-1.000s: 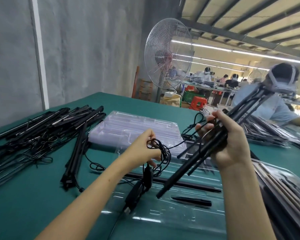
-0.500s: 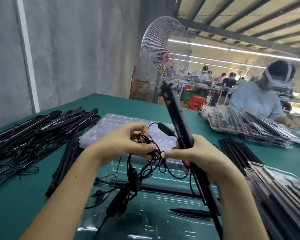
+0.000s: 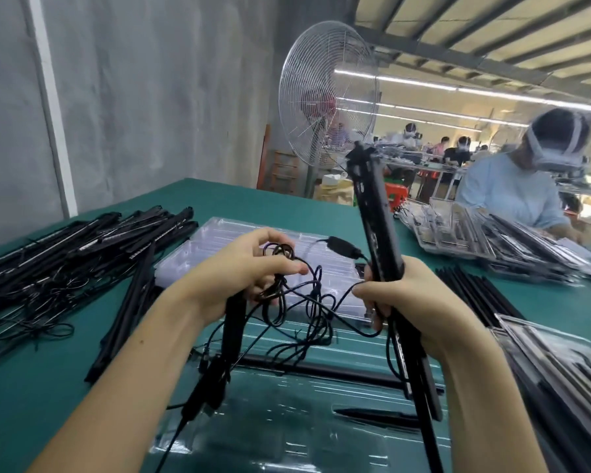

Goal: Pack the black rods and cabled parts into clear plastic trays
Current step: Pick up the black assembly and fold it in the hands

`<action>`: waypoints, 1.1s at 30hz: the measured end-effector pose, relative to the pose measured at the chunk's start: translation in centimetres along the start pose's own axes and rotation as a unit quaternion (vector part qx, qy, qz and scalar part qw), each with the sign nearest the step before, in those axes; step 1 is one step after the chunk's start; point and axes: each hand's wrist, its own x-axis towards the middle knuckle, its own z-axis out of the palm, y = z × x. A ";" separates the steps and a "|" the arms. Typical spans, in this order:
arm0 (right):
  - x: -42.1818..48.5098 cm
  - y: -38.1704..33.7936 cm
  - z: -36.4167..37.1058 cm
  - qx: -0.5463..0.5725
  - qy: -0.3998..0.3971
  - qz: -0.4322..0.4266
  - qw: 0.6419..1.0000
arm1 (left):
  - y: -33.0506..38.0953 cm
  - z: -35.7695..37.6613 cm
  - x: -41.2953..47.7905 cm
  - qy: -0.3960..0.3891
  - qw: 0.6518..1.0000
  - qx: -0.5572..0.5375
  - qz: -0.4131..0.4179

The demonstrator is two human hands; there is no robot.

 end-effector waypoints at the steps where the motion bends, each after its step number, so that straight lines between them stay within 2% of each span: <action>1: -0.2 0.1 -0.4 0.032 -0.023 0.007 0.999 | 0.1 -0.2 -0.1 -0.029 1.000 0.009 0.005; 4: -0.5 0.0 -0.6 0.068 -0.095 0.023 0.993 | -0.2 0.1 0.0 -0.087 0.996 0.002 0.022; 7: -0.3 -0.2 0.4 0.018 -0.157 0.023 0.987 | -0.8 0.6 0.3 -0.116 0.992 -0.022 0.033; 14: -0.2 -0.7 2.0 -0.022 -0.216 0.011 0.976 | -1.4 1.4 1.1 -0.064 0.992 -0.083 0.070; 16: -0.1 -0.5 1.8 -0.020 -0.201 0.006 0.979 | -1.2 1.3 1.0 -0.032 0.995 -0.073 0.060; 21: 0.3 0.8 0.5 0.064 -0.068 0.029 0.995 | -0.8 0.3 0.7 0.069 0.997 -0.002 0.018; 23: 0.5 1.3 0.5 0.093 -0.034 0.043 0.994 | -0.7 0.5 0.5 0.058 0.998 0.035 0.015; 25: 0.8 1.5 0.8 0.115 0.003 0.054 0.992 | -0.7 1.1 0.4 0.032 0.991 0.128 0.020; 26: 0.9 1.6 1.0 0.132 0.021 0.058 0.989 | -0.9 1.6 0.5 0.031 0.976 0.212 0.035; 28: 1.1 1.7 1.2 0.179 0.048 0.065 0.981 | -1.5 2.6 0.8 0.052 0.921 0.376 0.084; 30: 1.1 1.7 1.1 0.217 0.060 0.071 0.972 | -1.9 3.9 0.6 0.064 0.875 0.462 0.129; 33: 1.1 1.8 0.9 0.234 0.072 0.069 0.967 | -2.8 5.7 0.6 0.077 0.818 0.552 0.139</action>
